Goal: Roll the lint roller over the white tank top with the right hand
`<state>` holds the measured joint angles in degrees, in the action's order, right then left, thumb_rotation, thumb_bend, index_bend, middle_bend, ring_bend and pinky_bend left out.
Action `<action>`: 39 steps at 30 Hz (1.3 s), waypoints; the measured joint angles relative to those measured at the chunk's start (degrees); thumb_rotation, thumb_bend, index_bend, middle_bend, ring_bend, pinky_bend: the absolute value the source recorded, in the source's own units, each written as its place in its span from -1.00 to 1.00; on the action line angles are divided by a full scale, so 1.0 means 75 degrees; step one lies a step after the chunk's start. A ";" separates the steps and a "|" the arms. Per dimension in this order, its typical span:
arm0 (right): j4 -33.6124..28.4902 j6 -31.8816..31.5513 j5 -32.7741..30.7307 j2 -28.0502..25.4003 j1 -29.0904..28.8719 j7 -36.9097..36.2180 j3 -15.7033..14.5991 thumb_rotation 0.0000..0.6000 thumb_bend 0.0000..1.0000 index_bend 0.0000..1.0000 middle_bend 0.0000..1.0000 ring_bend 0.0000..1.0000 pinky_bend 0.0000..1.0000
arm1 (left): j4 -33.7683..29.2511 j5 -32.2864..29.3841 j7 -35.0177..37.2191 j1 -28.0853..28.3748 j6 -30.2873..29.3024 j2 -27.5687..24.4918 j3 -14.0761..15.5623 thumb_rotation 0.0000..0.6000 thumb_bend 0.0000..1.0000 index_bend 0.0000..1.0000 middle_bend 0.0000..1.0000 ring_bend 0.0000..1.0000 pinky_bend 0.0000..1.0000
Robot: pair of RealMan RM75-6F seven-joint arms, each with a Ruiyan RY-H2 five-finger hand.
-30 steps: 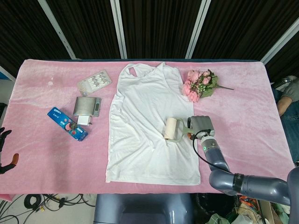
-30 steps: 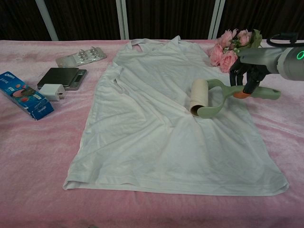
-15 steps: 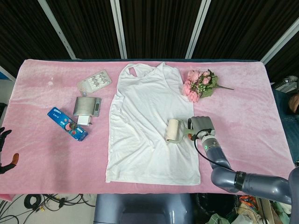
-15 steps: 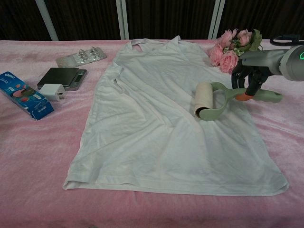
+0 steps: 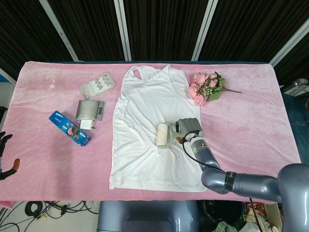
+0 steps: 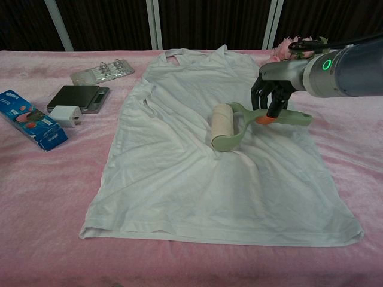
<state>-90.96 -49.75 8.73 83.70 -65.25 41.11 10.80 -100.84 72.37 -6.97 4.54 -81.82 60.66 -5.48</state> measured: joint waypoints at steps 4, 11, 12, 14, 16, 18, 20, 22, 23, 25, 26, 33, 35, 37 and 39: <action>0.0261 0.0036 -0.0378 0.0295 -0.0343 0.0175 0.0097 1.00 0.13 0.46 0.01 0.04 -0.19 | 0.0010 0.0005 0.0005 0.0008 0.0015 -0.0002 0.0002 1.00 -0.23 -0.71 -0.88 -0.92 -0.49; 0.0647 0.0064 -0.0814 0.0723 -0.0794 0.0367 0.0224 1.00 0.13 0.46 0.01 0.05 -0.19 | 0.0006 0.0002 0.0005 0.0020 0.0031 -0.0003 -0.0002 1.00 -0.23 -0.71 -0.88 -0.92 -0.49; 0.0671 0.0063 -0.0841 0.0745 -0.0818 0.0374 0.0233 1.00 0.13 0.46 0.01 0.05 -0.19 | 0.0006 0.0004 -0.0001 0.0021 0.0034 0.0000 0.0002 1.00 -0.23 -0.71 -0.88 -0.92 -0.49; 0.0706 0.0059 -0.0900 0.0790 -0.0869 0.0390 0.0243 1.00 0.13 0.45 0.01 0.04 -0.19 | 0.0011 0.0009 -0.0008 0.0022 0.0040 0.0004 0.0011 1.00 -0.23 -0.71 -0.88 -0.92 -0.49; 0.0729 0.0052 -0.0951 0.0817 -0.0909 0.0408 0.0239 1.00 0.13 0.45 0.01 0.05 -0.19 | 0.0016 0.0011 -0.0005 0.0019 0.0034 0.0006 0.0012 1.00 -0.23 -0.71 -0.88 -0.92 -0.49; 0.0734 0.0038 -0.1000 0.0820 -0.0933 0.0422 0.0221 1.00 0.13 0.46 0.01 0.05 -0.19 | 0.0019 0.0006 0.0004 0.0016 0.0030 0.0005 0.0009 1.00 -0.23 -0.71 -0.88 -0.92 -0.49; 0.0720 0.0017 -0.1023 0.0787 -0.0937 0.0430 0.0198 1.00 0.13 0.46 0.01 0.04 -0.19 | 0.0022 0.0002 0.0012 0.0014 0.0025 0.0002 0.0004 1.00 -0.23 -0.71 -0.88 -0.92 -0.49; 0.0679 -0.0009 -0.1036 0.0734 -0.0932 0.0439 0.0172 1.00 0.13 0.46 0.01 0.04 -0.19 | 0.0026 0.0003 0.0012 0.0013 0.0028 0.0002 0.0008 1.00 -0.23 -0.71 -0.88 -0.92 -0.49; 0.0635 -0.0027 -0.1042 0.0690 -0.0927 0.0446 0.0151 1.00 0.13 0.46 0.01 0.04 -0.18 | 0.0026 0.0004 0.0008 0.0014 0.0030 0.0003 0.0010 1.00 -0.23 -0.71 -0.88 -0.92 -0.49; 0.0558 -0.0059 -0.1048 0.0618 -0.0913 0.0457 0.0117 1.00 0.13 0.46 0.01 0.04 -0.19 | 0.0025 0.0004 -0.0002 0.0016 0.0033 0.0005 0.0012 1.00 -0.23 -0.71 -0.88 -0.92 -0.49; 0.0498 -0.0081 -0.1053 0.0566 -0.0900 0.0462 0.0091 1.00 0.13 0.46 0.01 0.04 -0.19 | 0.0025 0.0004 -0.0008 0.0017 0.0033 0.0006 0.0013 1.00 -0.23 -0.71 -0.88 -0.92 -0.49; 0.0204 -0.0165 -0.1088 0.0253 -0.0745 0.0439 -0.0081 1.00 0.13 0.46 0.01 0.04 -0.18 | 0.0028 -0.0002 -0.0017 0.0010 0.0021 0.0011 0.0015 1.00 -0.23 -0.71 -0.88 -0.92 -0.49; 0.0118 -0.0175 -0.1089 0.0137 -0.0693 0.0433 -0.0146 1.00 0.13 0.46 0.01 0.04 -0.19 | 0.0027 -0.0003 -0.0017 0.0008 0.0016 0.0013 0.0014 1.00 -0.23 -0.71 -0.88 -0.92 -0.49; 0.0047 -0.0186 -0.1089 0.0034 -0.0649 0.0433 -0.0204 1.00 0.13 0.46 0.01 0.05 -0.19 | 0.0022 -0.0004 -0.0023 0.0008 0.0014 0.0013 0.0013 1.00 -0.23 -0.71 -0.88 -0.92 -0.49; -0.0034 -0.0207 -0.1088 -0.0090 -0.0595 0.0429 -0.0268 1.00 0.13 0.46 0.01 0.05 -0.18 | 0.0023 -0.0010 -0.0027 0.0008 0.0016 0.0015 0.0013 1.00 -0.23 -0.71 -0.88 -0.92 -0.49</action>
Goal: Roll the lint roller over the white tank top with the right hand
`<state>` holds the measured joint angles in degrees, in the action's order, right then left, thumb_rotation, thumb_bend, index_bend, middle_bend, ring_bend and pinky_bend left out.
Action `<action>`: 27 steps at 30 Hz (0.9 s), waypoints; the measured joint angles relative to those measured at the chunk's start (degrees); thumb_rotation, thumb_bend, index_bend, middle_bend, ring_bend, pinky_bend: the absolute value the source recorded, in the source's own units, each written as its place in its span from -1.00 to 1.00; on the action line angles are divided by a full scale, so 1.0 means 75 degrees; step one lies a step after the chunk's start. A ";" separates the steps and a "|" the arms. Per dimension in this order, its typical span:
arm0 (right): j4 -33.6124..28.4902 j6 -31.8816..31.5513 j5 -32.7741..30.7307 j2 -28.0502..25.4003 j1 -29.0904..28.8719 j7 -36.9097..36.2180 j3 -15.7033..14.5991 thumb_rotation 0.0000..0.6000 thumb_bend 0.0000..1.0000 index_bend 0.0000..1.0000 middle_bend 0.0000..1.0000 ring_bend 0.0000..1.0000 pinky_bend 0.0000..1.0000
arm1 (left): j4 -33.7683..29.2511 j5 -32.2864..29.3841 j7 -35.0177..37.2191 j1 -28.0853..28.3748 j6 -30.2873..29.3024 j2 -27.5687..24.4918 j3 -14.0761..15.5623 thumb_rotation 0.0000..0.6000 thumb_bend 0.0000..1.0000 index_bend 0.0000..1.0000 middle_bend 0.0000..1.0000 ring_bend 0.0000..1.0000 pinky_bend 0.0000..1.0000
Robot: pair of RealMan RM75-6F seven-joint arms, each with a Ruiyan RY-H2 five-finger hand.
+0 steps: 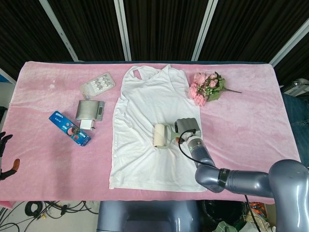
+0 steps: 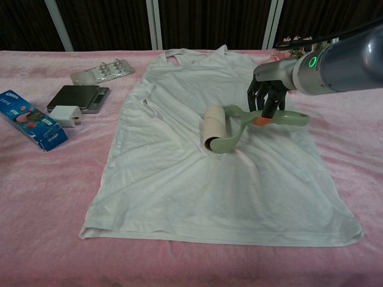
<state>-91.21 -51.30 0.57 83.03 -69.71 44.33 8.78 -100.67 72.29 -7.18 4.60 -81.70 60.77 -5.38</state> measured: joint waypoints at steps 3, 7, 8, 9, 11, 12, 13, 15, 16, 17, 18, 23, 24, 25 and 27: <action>-0.0119 -0.0020 0.0009 -0.0186 0.0099 -0.0024 -0.0099 1.00 0.13 0.46 0.01 0.05 -0.19 | 0.0007 0.0000 -0.0007 0.0000 0.0002 0.0005 0.0004 1.00 -0.23 -0.71 -0.88 -0.92 -0.49; -0.0230 -0.0015 0.0032 -0.0403 0.0246 -0.0078 -0.0242 1.00 0.13 0.46 0.01 0.05 -0.19 | 0.0002 -0.0001 -0.0007 -0.0005 -0.0011 0.0005 0.0001 1.00 -0.23 -0.71 -0.88 -0.92 -0.49; -0.0249 -0.0014 0.0035 -0.0464 0.0286 -0.0093 -0.0282 1.00 0.13 0.46 0.01 0.05 -0.19 | 0.0001 -0.0002 -0.0006 -0.0007 -0.0014 0.0004 0.0000 1.00 -0.23 -0.71 -0.88 -0.92 -0.49; -0.0267 -0.0011 0.0039 -0.0514 0.0318 -0.0106 -0.0313 1.00 0.13 0.46 0.01 0.05 -0.19 | -0.0001 -0.0003 -0.0004 -0.0007 -0.0015 0.0004 -0.0001 1.00 -0.23 -0.71 -0.88 -0.92 -0.49; -0.0315 -0.0001 0.0049 -0.0636 0.0392 -0.0134 -0.0384 1.00 0.13 0.46 0.01 0.05 -0.18 | -0.0001 0.0000 -0.0006 -0.0008 -0.0014 0.0004 0.0002 1.00 -0.23 -0.71 -0.88 -0.92 -0.49; -0.0342 0.0008 0.0055 -0.0698 0.0427 -0.0148 -0.0416 1.00 0.13 0.46 0.01 0.05 -0.18 | 0.0001 0.0000 -0.0009 -0.0008 -0.0013 0.0005 0.0004 1.00 -0.23 -0.71 -0.88 -0.92 -0.49; -0.0369 0.0019 0.0063 -0.0763 0.0465 -0.0166 -0.0449 1.00 0.13 0.46 0.01 0.05 -0.18 | 0.0003 0.0000 -0.0010 -0.0008 -0.0012 0.0006 0.0005 1.00 -0.23 -0.71 -0.88 -0.92 -0.49; -0.0432 0.0061 0.0087 -0.0916 0.0565 -0.0224 -0.0525 1.00 0.13 0.46 0.01 0.05 -0.19 | 0.0003 0.0002 -0.0014 -0.0008 -0.0013 0.0009 0.0006 1.00 -0.23 -0.71 -0.88 -0.92 -0.49; -0.0453 0.0089 0.0098 -0.0975 0.0611 -0.0259 -0.0555 1.00 0.13 0.46 0.01 0.05 -0.19 | 0.0003 0.0004 -0.0019 -0.0008 -0.0014 0.0011 0.0008 1.00 -0.23 -0.71 -0.88 -0.92 -0.49; -0.0471 0.0128 0.0113 -0.1038 0.0664 -0.0309 -0.0589 1.00 0.13 0.46 0.01 0.05 -0.19 | 0.0003 0.0005 -0.0020 -0.0009 -0.0015 0.0012 0.0008 1.00 -0.23 -0.71 -0.88 -0.92 -0.49; -0.0476 0.0153 0.0123 -0.1075 0.0698 -0.0342 -0.0608 1.00 0.13 0.46 0.01 0.05 -0.19 | 0.0004 0.0007 -0.0026 -0.0010 -0.0018 0.0014 0.0009 1.00 -0.23 -0.71 -0.88 -0.92 -0.49; -0.0477 0.0294 0.0271 -0.1220 0.0825 -0.0561 -0.0603 1.00 0.13 0.46 0.01 0.05 -0.18 | 0.0001 0.0010 -0.0028 -0.0019 -0.0035 0.0017 0.0012 1.00 -0.23 -0.72 -0.88 -0.92 -0.49; -0.0479 0.0308 0.0312 -0.1246 0.0843 -0.0607 -0.0589 1.00 0.13 0.46 0.01 0.05 -0.19 | -0.0001 0.0008 -0.0025 -0.0021 -0.0041 0.0017 0.0010 1.00 -0.23 -0.72 -0.88 -0.92 -0.49; -0.0485 0.0324 0.0355 -0.1278 0.0863 -0.0661 -0.0571 1.00 0.13 0.46 0.01 0.05 -0.19 | -0.0001 0.0006 -0.0023 -0.0022 -0.0042 0.0015 0.0007 1.00 -0.23 -0.72 -0.88 -0.92 -0.49; -0.0502 0.0355 0.0447 -0.1364 0.0914 -0.0810 -0.0513 1.00 0.13 0.46 0.01 0.05 -0.19 | 0.0003 0.0007 -0.0022 -0.0021 -0.0037 0.0011 0.0008 1.00 -0.23 -0.72 -0.88 -0.92 -0.49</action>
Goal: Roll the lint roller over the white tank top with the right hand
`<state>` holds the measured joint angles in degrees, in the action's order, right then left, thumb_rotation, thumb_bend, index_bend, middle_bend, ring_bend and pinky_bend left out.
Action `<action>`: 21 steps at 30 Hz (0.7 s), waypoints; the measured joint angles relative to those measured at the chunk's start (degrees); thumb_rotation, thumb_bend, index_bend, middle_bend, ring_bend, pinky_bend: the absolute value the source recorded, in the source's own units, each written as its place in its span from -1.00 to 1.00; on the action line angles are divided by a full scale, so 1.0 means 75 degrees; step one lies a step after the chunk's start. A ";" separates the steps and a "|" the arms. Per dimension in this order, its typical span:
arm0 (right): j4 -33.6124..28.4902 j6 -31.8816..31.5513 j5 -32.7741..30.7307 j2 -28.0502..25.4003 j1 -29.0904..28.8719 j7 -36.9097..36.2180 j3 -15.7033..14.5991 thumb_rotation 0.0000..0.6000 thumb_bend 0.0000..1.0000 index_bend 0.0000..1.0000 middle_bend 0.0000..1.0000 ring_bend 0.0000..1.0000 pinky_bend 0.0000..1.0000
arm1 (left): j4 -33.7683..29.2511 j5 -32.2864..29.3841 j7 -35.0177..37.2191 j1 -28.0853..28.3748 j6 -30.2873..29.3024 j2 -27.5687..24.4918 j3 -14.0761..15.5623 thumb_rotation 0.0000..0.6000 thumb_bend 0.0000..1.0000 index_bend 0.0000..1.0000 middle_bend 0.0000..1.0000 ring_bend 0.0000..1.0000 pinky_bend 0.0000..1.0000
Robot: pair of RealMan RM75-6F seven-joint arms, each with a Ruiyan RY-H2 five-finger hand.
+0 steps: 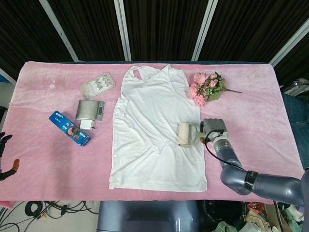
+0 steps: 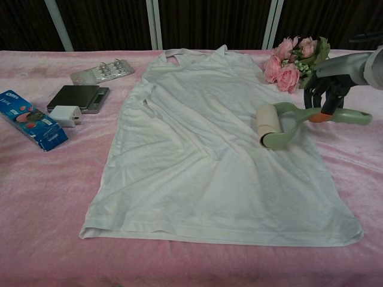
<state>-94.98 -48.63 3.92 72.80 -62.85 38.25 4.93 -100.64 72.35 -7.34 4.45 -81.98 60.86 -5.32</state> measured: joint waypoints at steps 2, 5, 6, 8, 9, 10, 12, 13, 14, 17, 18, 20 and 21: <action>-0.0018 0.0025 0.0058 -0.0090 0.0054 -0.0173 0.0083 1.00 0.13 0.46 0.01 0.05 -0.18 | 0.0002 0.0005 0.0004 0.0000 0.0004 -0.0003 0.0003 1.00 -0.23 -0.72 -0.88 -0.92 -0.49; -0.0028 0.0131 0.0202 -0.0401 0.0218 -0.0625 0.0267 1.00 0.13 0.46 0.01 0.05 -0.18 | -0.0002 -0.0003 0.0020 -0.0002 0.0009 -0.0008 0.0002 1.00 -0.23 -0.71 -0.88 -0.92 -0.49; -0.0020 0.0149 0.0228 -0.0464 0.0252 -0.0698 0.0292 1.00 0.13 0.46 0.01 0.05 -0.18 | -0.0002 -0.0003 0.0025 -0.0003 0.0006 -0.0010 -0.0001 1.00 -0.23 -0.71 -0.88 -0.92 -0.49; 0.0045 0.0190 0.0292 -0.0647 0.0357 -0.0867 0.0328 1.00 0.13 0.46 0.01 0.05 -0.19 | 0.0003 -0.0004 0.0026 -0.0003 0.0002 -0.0010 -0.0005 1.00 -0.23 -0.72 -0.88 -0.92 -0.49; 0.0111 0.0218 0.0319 -0.0748 0.0422 -0.0943 0.0330 1.00 0.13 0.46 0.01 0.05 -0.19 | 0.0003 -0.0006 0.0026 -0.0002 0.0004 -0.0009 -0.0006 1.00 -0.23 -0.72 -0.88 -0.92 -0.49; 0.0167 0.0246 0.0329 -0.0815 0.0470 -0.0992 0.0322 1.00 0.13 0.46 0.01 0.05 -0.19 | 0.0002 -0.0008 0.0024 -0.0002 0.0007 -0.0007 -0.0006 1.00 -0.23 -0.72 -0.88 -0.92 -0.49; 0.0296 0.0338 0.0351 -0.0931 0.0574 -0.1082 0.0274 1.00 0.13 0.46 0.01 0.05 -0.19 | 0.0001 -0.0008 0.0015 -0.0001 0.0006 -0.0003 -0.0005 1.00 -0.23 -0.71 -0.88 -0.92 -0.49; 0.0336 0.0383 0.0365 -0.0961 0.0616 -0.1118 0.0254 1.00 0.13 0.46 0.01 0.05 -0.19 | 0.0003 -0.0007 0.0006 -0.0002 0.0002 0.0001 -0.0004 1.00 -0.23 -0.71 -0.88 -0.92 -0.49; 0.0391 0.0462 0.0391 -0.0998 0.0692 -0.1220 0.0240 1.00 0.13 0.46 0.01 0.04 -0.19 | 0.0004 -0.0008 0.0003 -0.0003 -0.0001 0.0003 -0.0004 1.00 -0.23 -0.71 -0.88 -0.92 -0.49; 0.0535 0.0673 0.0498 -0.1045 0.0871 -0.1502 0.0225 1.00 0.13 0.46 0.01 0.05 -0.19 | 0.0003 -0.0003 -0.0005 -0.0011 -0.0023 0.0013 -0.0003 1.00 -0.23 -0.72 -0.88 -0.92 -0.49; 0.0608 0.0757 0.0564 -0.1049 0.0938 -0.1598 0.0212 1.00 0.14 0.46 0.01 0.05 -0.19 | 0.0005 0.0004 -0.0010 -0.0016 -0.0036 0.0016 -0.0002 1.00 -0.23 -0.72 -0.88 -0.92 -0.49; 0.0795 0.0883 0.0772 -0.1022 0.1070 -0.1757 0.0173 1.00 0.14 0.46 0.01 0.05 -0.19 | 0.0009 0.0009 -0.0016 -0.0025 -0.0053 0.0020 0.0000 1.00 -0.23 -0.71 -0.88 -0.92 -0.49; 0.0874 0.0904 0.0875 -0.0990 0.1121 -0.1798 0.0159 1.00 0.14 0.46 0.01 0.04 -0.19 | 0.0009 0.0005 -0.0018 -0.0027 -0.0059 0.0023 -0.0002 1.00 -0.23 -0.72 -0.88 -0.92 -0.49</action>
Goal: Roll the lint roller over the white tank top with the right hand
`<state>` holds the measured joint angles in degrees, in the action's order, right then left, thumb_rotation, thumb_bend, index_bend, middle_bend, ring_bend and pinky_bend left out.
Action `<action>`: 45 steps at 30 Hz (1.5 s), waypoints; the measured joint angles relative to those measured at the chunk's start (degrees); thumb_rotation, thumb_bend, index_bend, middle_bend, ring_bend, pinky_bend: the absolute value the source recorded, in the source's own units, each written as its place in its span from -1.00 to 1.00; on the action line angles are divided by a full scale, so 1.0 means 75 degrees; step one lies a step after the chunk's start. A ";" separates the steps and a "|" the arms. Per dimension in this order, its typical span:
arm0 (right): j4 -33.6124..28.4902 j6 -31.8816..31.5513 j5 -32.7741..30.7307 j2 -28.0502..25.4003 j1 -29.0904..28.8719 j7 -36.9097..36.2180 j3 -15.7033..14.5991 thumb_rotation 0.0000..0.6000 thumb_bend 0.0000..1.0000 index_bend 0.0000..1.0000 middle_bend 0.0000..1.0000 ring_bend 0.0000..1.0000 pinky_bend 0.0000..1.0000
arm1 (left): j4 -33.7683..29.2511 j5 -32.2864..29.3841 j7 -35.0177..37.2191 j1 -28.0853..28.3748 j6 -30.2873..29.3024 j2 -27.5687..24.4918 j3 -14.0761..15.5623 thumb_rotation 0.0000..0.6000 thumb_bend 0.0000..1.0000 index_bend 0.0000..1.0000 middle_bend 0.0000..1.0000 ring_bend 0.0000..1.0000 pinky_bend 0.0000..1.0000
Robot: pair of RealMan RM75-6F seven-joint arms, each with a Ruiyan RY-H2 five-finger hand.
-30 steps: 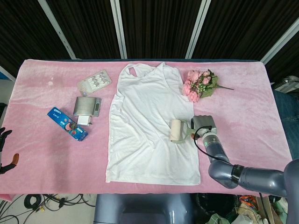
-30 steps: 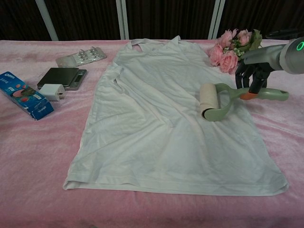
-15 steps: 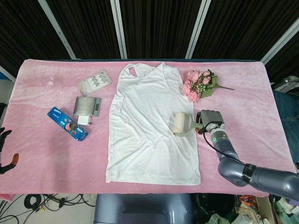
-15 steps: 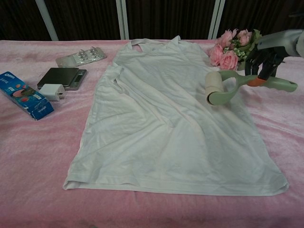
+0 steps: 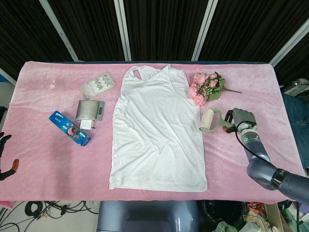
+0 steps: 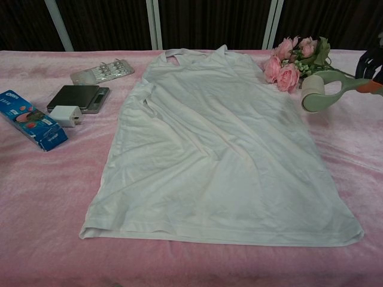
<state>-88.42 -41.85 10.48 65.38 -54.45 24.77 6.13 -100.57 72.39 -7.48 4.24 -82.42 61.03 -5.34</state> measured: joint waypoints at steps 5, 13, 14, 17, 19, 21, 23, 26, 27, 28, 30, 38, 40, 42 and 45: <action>0.0511 0.0077 0.0622 0.0337 0.0296 -0.0418 -0.0033 1.00 0.14 0.46 0.01 0.04 -0.19 | 0.0002 -0.0030 -0.0021 -0.0004 -0.0014 0.0009 -0.0017 1.00 -0.23 -0.72 -0.88 -0.92 -0.49; 0.1080 0.0177 0.1135 0.0708 0.0514 -0.0672 -0.0080 1.00 0.14 0.46 0.01 0.04 -0.19 | 0.0024 -0.0045 -0.0034 0.0004 -0.0001 0.0010 -0.0026 1.00 -0.23 -0.72 -0.88 -0.92 -0.49; 0.1171 0.0215 0.1192 0.0756 0.0547 -0.0722 -0.0090 1.00 0.14 0.46 0.01 0.04 -0.19 | 0.0025 -0.0045 -0.0035 0.0005 0.0000 0.0011 -0.0027 1.00 -0.23 -0.72 -0.88 -0.92 -0.49; 0.1353 0.0352 0.1316 0.0857 0.0614 -0.0851 -0.0102 1.00 0.14 0.46 0.00 0.02 -0.19 | 0.0026 -0.0038 -0.0046 0.0008 0.0007 0.0017 -0.0021 1.00 -0.23 -0.72 -0.88 -0.92 -0.49; 0.1403 0.0397 0.1378 0.0896 0.0633 -0.0889 -0.0105 1.00 0.14 0.46 -0.06 -0.06 -0.20 | 0.0024 -0.0037 -0.0048 0.0005 0.0002 0.0021 -0.0019 1.00 -0.23 -0.71 -0.88 -0.92 -0.49; 0.1430 0.0423 0.1415 0.0935 0.0647 -0.0948 -0.0095 1.00 0.14 0.42 -0.15 -0.15 -0.22 | 0.0016 -0.0044 -0.0049 0.0002 0.0003 0.0020 -0.0019 1.00 -0.23 -0.71 -0.88 -0.92 -0.49; 0.1447 0.0439 0.1406 0.0961 0.0651 -0.0971 -0.0091 1.00 0.14 0.33 -0.25 -0.25 -0.23 | 0.0012 -0.0041 -0.0046 0.0000 -0.0002 0.0018 -0.0019 1.00 -0.23 -0.72 -0.88 -0.92 -0.49; 0.1476 0.0459 0.1312 0.0998 0.0638 -0.0958 -0.0118 1.00 0.09 0.08 -0.42 -0.44 -0.32 | 0.0004 -0.0019 -0.0040 -0.0006 -0.0020 0.0011 -0.0017 1.00 -0.23 -0.72 -0.88 -0.92 -0.49; 0.1483 0.0473 0.1260 0.1006 0.0631 -0.0947 -0.0134 1.00 0.04 -0.02 -0.49 -0.52 -0.38 | 0.0006 -0.0012 -0.0031 -0.0010 -0.0029 0.0009 -0.0018 1.00 -0.23 -0.72 -0.88 -0.92 -0.49; 0.1490 0.0488 0.1197 0.1012 0.0620 -0.0930 -0.0155 1.00 0.00 -0.12 -0.56 -0.59 -0.44 | 0.0006 -0.0015 -0.0019 -0.0012 -0.0031 0.0009 -0.0022 1.00 -0.23 -0.72 -0.88 -0.92 -0.49; 0.1510 0.0512 0.1008 0.1027 0.0583 -0.0862 -0.0220 1.00 -0.07 -0.32 -0.68 -0.72 -0.50 | 0.0005 -0.0024 -0.0005 -0.0013 -0.0026 0.0005 -0.0027 1.00 -0.23 -0.72 -0.88 -0.92 -0.49; 0.1422 0.0567 0.0212 0.0941 0.0401 -0.0566 -0.0473 1.00 -0.17 -0.70 -0.96 -0.98 -0.59 | 0.0000 -0.0043 -0.0013 -0.0013 -0.0014 0.0004 -0.0029 1.00 -0.23 -0.72 -0.88 -0.92 -0.49; 0.1306 0.0569 0.0120 0.0844 0.0358 -0.0514 -0.0513 1.00 -0.18 -0.74 -0.97 -0.98 -0.59 | -0.0002 -0.0041 -0.0019 -0.0016 -0.0016 0.0006 -0.0025 1.00 -0.23 -0.72 -0.88 -0.92 -0.49; 0.1146 0.0582 0.0064 0.0706 0.0333 -0.0511 -0.0529 1.00 -0.18 -0.76 -0.98 -0.98 -0.59 | -0.0003 -0.0030 -0.0017 -0.0018 -0.0021 0.0007 -0.0023 1.00 -0.23 -0.72 -0.88 -0.92 -0.49; 0.0903 0.0598 0.0023 0.0462 0.0312 -0.0503 -0.0566 1.00 -0.19 -0.78 -0.98 -0.98 -0.60 | -0.0004 -0.0019 -0.0015 -0.0021 -0.0029 0.0007 -0.0020 1.00 -0.23 -0.72 -0.88 -0.92 -0.49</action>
<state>-81.65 -37.37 10.65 68.84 -52.10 21.00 1.89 -100.61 72.25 -7.59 4.08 -82.64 61.08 -5.49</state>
